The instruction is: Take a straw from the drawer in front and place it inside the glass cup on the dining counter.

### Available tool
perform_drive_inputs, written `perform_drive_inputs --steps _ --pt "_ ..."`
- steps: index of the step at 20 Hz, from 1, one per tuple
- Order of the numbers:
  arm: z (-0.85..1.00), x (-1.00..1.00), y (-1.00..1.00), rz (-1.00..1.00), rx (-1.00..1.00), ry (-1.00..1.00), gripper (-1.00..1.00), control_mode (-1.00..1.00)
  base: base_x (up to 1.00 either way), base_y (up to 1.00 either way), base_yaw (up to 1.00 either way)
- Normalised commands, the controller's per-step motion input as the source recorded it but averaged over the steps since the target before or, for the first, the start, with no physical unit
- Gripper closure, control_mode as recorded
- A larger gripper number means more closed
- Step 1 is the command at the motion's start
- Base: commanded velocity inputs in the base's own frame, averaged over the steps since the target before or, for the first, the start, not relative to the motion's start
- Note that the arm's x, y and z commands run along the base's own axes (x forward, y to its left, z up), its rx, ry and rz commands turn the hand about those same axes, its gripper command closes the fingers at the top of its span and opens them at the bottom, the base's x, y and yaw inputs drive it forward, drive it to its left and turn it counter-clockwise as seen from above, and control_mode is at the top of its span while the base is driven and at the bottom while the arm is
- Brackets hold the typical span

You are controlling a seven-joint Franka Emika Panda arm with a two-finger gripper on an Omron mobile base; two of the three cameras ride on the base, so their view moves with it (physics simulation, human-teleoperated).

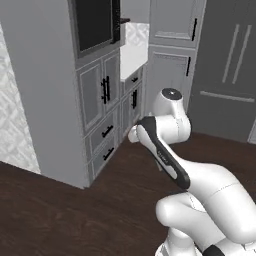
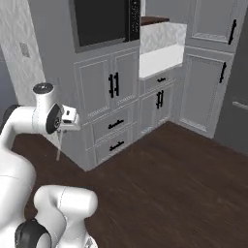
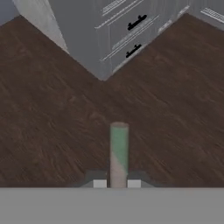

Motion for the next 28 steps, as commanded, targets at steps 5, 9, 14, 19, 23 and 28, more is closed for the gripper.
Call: perform_drive_inputs --steps 5,9,14,19,23,28 --pt "0.00 0.00 0.00 0.00 0.00 0.00 1.00 1.00 0.03 0.92 0.68" --pt "0.00 0.00 0.00 0.00 0.00 0.00 1.00 1.00 0.25 0.86 0.63" --pt "0.00 0.00 0.00 0.00 0.00 0.00 1.00 1.00 0.66 0.53 0.58" --pt "0.00 0.00 0.00 0.00 0.00 0.00 1.00 1.00 1.00 0.14 0.53" --pt "0.00 0.00 0.00 0.00 0.00 0.00 1.00 1.00 1.00 0.00 0.50" --pt "0.00 0.00 0.00 0.00 0.00 0.00 1.00 1.00 1.00 -0.09 0.51"
